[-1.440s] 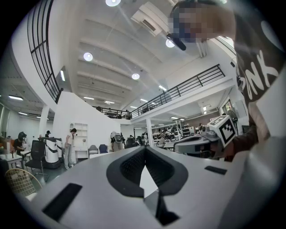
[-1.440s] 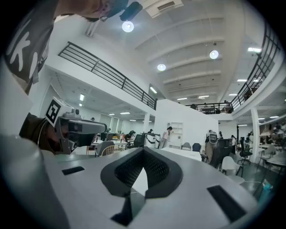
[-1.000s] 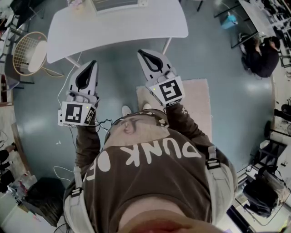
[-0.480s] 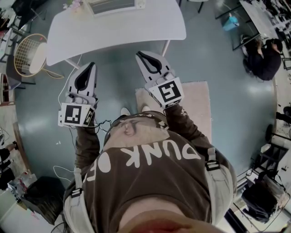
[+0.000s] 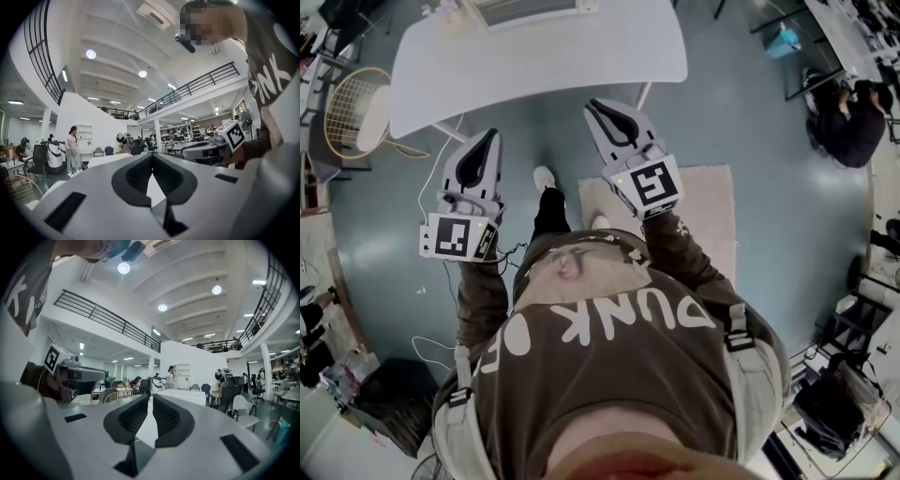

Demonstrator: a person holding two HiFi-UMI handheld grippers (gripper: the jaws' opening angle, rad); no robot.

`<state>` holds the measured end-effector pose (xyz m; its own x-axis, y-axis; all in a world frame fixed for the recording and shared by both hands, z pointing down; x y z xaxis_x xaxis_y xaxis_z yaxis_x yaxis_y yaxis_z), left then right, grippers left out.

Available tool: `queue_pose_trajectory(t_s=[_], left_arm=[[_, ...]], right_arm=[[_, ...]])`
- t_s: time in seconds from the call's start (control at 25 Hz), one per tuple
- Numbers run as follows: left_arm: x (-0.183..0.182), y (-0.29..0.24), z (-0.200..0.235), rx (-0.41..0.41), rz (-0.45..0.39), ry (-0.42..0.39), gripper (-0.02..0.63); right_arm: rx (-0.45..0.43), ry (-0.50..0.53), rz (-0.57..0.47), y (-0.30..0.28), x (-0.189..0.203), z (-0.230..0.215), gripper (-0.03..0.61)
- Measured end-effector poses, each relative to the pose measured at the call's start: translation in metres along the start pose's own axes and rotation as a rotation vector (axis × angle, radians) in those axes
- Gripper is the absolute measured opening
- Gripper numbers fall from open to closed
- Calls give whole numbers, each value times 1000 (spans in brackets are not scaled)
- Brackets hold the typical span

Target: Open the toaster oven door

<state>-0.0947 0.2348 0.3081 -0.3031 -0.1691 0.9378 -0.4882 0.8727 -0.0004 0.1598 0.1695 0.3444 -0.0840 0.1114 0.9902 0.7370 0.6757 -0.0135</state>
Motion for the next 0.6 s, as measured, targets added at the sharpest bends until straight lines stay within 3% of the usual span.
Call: queue_pose_trajectory(t_s=[0.36, 0.6], left_arm=[[57, -76, 106, 49, -27, 35, 3], [83, -112, 185, 82, -33, 62, 3]], right_arm=[[90, 3, 51, -120, 9, -47, 46], [158, 8, 71, -203, -6, -69, 48]])
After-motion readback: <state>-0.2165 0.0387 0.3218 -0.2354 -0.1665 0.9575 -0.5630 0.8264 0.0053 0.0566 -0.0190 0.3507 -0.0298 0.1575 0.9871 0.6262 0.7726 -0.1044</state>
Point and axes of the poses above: the fingertips, and each gripper's own axes: y backward along the fingers, z to its left, x out of its underside, the point moved 10 cm from there along y, backward along the fingers, and after that the axes turned 12 degrees about -y, right-handed, at the moved point
